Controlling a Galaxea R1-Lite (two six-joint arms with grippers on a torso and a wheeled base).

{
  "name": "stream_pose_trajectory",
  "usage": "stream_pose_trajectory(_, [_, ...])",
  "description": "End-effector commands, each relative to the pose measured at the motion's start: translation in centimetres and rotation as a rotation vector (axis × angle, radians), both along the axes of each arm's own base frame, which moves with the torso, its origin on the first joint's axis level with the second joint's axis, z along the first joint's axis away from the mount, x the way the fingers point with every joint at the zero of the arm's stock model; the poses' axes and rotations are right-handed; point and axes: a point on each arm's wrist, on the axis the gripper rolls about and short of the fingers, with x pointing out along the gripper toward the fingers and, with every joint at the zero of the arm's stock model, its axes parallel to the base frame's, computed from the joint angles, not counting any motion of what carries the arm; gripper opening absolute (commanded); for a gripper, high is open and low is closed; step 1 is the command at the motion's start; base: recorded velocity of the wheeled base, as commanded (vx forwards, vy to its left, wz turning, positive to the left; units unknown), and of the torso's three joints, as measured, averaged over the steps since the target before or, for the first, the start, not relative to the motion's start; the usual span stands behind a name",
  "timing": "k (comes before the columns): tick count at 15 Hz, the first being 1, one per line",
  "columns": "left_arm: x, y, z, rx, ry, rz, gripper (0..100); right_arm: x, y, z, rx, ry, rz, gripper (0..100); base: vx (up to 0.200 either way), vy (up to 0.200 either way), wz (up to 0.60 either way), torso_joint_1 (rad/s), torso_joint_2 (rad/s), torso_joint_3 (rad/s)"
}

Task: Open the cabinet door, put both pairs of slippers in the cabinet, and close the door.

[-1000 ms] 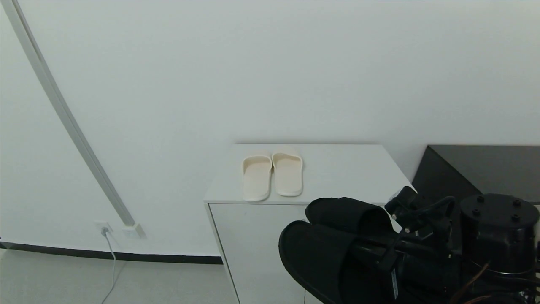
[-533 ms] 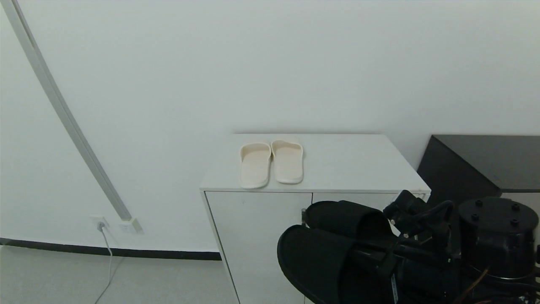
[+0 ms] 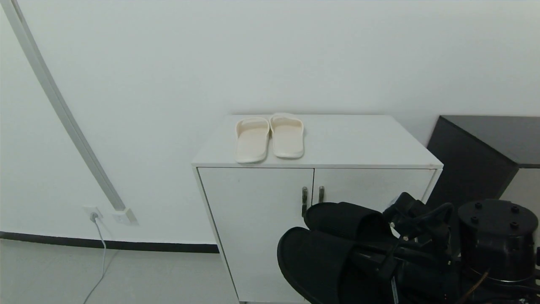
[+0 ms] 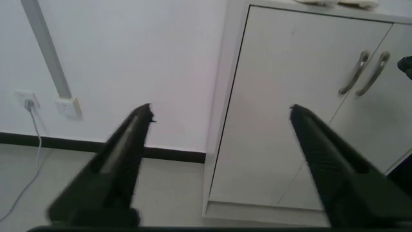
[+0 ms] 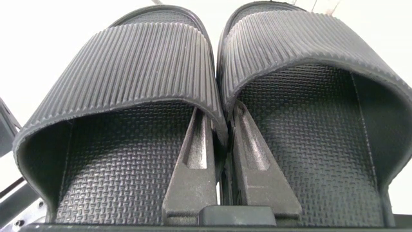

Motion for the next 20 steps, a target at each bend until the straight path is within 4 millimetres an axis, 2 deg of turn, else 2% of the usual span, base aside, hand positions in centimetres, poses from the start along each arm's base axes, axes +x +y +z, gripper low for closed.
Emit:
stream_pose_trajectory(1, [0.01, 0.0, 0.0, 0.002, 0.002, 0.001, 100, -0.07, 0.06, -0.13, -0.003, 0.004, 0.004, 0, 0.0, 0.0, 0.0, -0.212, 0.52, 0.32])
stream_pose_trajectory(12, [0.01, 0.0, 0.0, 0.005, 0.003, -0.001, 100, -0.14, -0.01, -0.35, -0.011, 0.009, 0.006, 0, 0.0, 0.0, 0.0, -0.163, 0.49, 0.326])
stream_pose_trajectory(17, [0.01, -0.04, 0.04, 0.02, 0.003, -0.017, 100, -0.28, -0.11, -0.61, -0.03, 0.004, 0.014, 0, 0.0, 0.0, 0.0, -0.099, 0.45, 0.358])
stream_pose_trajectory(20, [0.49, 0.02, 0.17, 0.028, 0.064, -0.055, 100, -0.28, -0.11, -0.61, -0.031, 0.003, 0.014, 0, 0.0, 0.0, 0.0, -0.038, 0.45, 0.393])
